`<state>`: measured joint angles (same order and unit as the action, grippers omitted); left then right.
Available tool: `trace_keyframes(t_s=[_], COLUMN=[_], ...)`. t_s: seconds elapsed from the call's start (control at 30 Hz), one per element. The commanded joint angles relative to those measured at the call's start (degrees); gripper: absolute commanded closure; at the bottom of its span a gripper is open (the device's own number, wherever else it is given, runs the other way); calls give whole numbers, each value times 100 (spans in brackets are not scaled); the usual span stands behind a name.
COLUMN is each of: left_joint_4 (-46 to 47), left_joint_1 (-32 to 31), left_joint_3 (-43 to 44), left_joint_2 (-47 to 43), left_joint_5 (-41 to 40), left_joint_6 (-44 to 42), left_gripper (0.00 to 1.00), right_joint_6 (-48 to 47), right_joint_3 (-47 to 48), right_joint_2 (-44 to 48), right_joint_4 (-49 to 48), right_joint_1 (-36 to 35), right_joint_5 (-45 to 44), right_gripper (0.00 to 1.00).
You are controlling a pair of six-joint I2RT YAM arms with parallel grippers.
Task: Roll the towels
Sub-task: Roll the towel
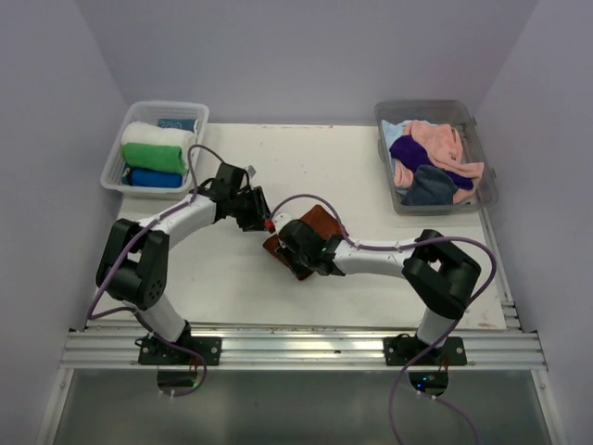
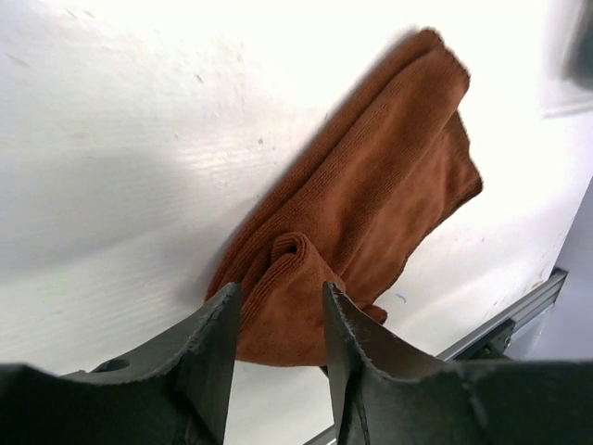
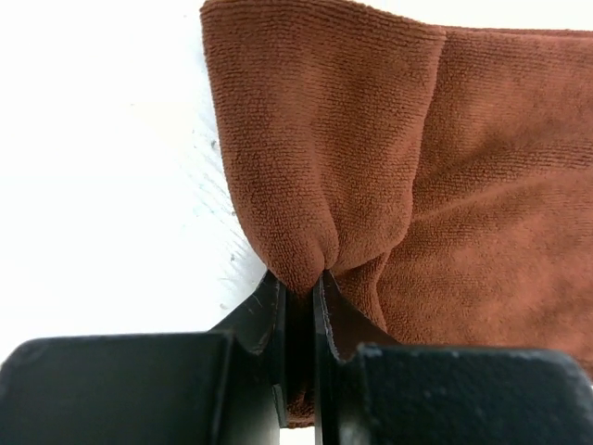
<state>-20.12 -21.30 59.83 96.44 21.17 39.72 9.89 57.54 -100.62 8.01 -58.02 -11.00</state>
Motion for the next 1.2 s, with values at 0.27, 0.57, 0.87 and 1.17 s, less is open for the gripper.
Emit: trace_keyframes(t_s=[0.27, 0.57, 0.87, 1.17], left_joint_4=[-326, 386, 966, 1071], left_joint_1=[750, 531, 21, -190], left_joint_3=[-50, -929, -1246, -1141], left_joint_2=[-1004, -1295, -1093, -751], left_joint_5=[36, 581, 766, 397], left_joint_6=[-229, 343, 589, 668], left_gripper=[54, 53, 53, 7], right_joint_6=[1364, 2473, 3142, 2702], right_joint_3=[-375, -744, -973, -867], right_joint_2=[174, -300, -661, -529], right_joint_4=[-598, -1679, -2603, -1979], right_joint_1=[1036, 1951, 2330, 2321], right_joint_5=[2883, 4826, 5636, 5363], right_gripper=[100, 100, 100, 100])
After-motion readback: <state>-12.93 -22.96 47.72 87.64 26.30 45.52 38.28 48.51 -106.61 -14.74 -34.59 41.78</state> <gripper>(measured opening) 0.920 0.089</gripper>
